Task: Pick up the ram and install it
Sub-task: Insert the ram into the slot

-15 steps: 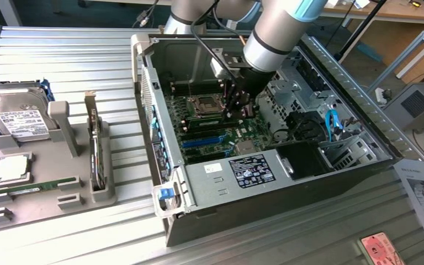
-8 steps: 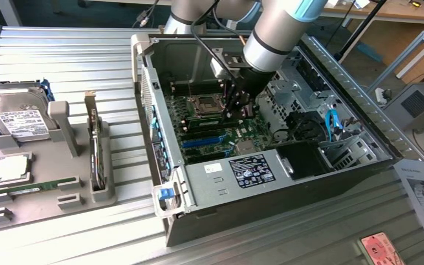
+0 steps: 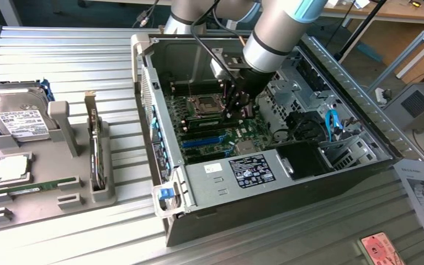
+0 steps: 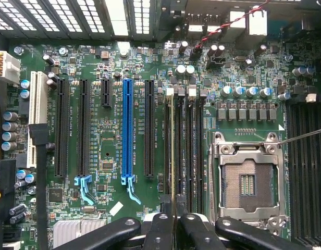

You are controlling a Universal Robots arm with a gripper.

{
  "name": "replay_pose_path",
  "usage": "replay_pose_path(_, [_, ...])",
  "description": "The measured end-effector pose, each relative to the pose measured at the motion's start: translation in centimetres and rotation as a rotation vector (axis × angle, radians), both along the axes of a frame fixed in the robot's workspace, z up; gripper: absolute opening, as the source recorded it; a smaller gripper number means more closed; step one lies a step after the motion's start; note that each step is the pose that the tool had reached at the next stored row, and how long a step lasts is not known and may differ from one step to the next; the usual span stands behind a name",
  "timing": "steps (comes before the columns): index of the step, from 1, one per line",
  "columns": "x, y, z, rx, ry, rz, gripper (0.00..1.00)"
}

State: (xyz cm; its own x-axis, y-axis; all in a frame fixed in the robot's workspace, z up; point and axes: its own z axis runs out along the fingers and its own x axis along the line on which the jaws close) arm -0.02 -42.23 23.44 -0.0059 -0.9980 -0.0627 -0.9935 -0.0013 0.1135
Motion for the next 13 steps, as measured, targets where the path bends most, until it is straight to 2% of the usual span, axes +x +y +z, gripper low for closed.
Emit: replay_pose_path(13, [0.0, 0.0, -0.24, 0.0, -0.0007, 0.0, 0.12])
